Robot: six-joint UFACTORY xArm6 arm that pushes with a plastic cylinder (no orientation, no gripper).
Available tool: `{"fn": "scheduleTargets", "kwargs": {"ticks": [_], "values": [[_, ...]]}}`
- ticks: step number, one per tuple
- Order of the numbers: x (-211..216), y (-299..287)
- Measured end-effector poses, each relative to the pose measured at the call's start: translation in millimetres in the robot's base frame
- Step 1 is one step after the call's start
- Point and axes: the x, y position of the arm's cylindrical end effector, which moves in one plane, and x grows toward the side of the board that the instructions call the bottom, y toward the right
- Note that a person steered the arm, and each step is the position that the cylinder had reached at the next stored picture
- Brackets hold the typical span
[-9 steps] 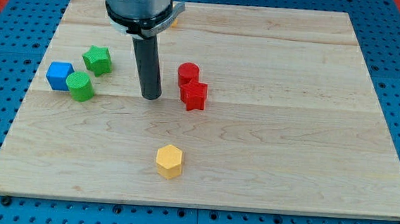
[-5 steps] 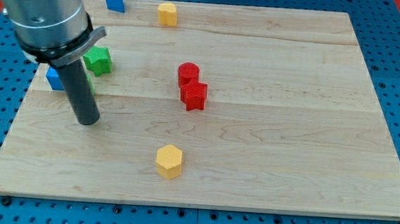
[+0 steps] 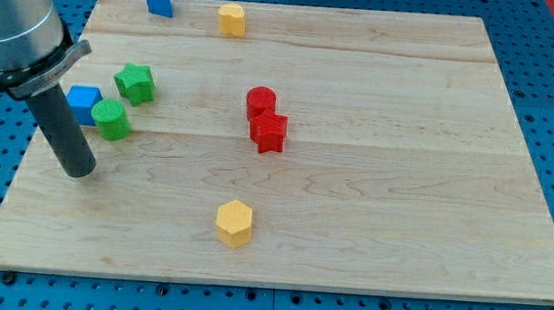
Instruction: Slide the blue cube towards top right
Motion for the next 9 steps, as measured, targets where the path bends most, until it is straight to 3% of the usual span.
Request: {"fn": "scheduleTargets", "kwargs": {"ticks": [5,9], "values": [[7.1,-6.0],[-100.0,-16.2]]}}
